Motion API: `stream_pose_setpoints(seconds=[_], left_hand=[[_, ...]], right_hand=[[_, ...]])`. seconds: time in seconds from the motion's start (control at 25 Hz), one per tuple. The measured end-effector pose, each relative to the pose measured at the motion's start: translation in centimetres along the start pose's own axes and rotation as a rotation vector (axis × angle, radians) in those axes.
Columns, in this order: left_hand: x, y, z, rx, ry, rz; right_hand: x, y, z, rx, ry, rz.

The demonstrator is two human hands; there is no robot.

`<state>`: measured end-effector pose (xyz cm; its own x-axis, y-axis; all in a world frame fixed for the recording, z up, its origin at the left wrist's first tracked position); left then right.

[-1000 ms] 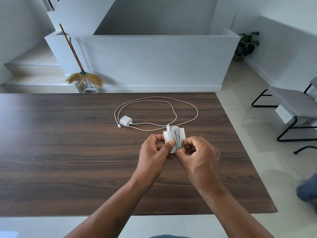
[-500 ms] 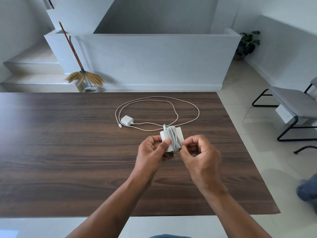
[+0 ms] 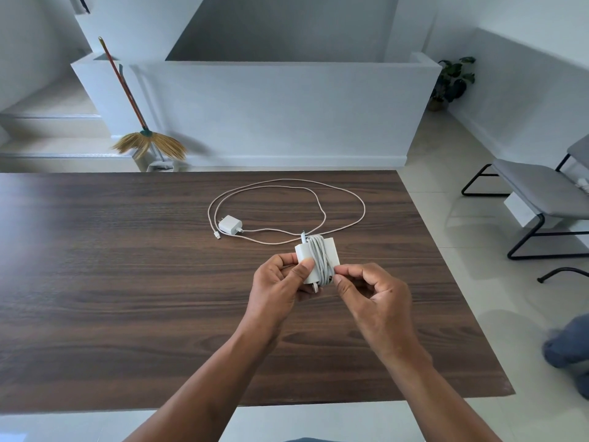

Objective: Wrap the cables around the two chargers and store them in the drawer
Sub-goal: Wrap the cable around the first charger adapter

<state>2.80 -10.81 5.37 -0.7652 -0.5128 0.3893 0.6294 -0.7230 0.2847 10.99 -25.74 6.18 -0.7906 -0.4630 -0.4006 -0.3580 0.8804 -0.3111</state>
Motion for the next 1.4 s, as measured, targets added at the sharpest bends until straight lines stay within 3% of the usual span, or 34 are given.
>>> stream_pose_setpoints(seconds=[0.2,0.52,0.96,1.16,1.4], left_hand=[[0.2,0.1,-0.2,0.011,0.010,0.008],[0.5,0.7,-0.1,-0.017,0.036,0.016],[0.3,0.2,-0.4,-0.060,0.068,-0.058],[-0.1,-0.2,0.0,-0.067,0.076,-0.042],[-0.1,0.0,1.0,-0.044,0.098,-0.075]], right_hand=[[-0.1,0.2,-0.4,0.043,0.047,-0.020],[0.1,1.2,-0.9,0.184,0.019,0.111],[-0.8,0.9,-0.6,0.209,-0.170,-0.020],[-1.0,0.4,-0.7,0.022,-0.040,-0.049],[-0.8,0.5,0.2,-0.378,0.186,0.062]])
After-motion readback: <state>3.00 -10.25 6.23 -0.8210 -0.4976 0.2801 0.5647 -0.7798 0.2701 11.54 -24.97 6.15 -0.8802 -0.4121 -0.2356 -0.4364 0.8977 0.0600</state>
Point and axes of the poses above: each hand's wrist, its own x-axis away from the middle knuckle, its own y-axis out of the palm, z = x × y, the point moved 2 cm from there along -x, towards the middle knuckle, and after that the axes turned 11 degrees about -y, right-handed, at the moved point
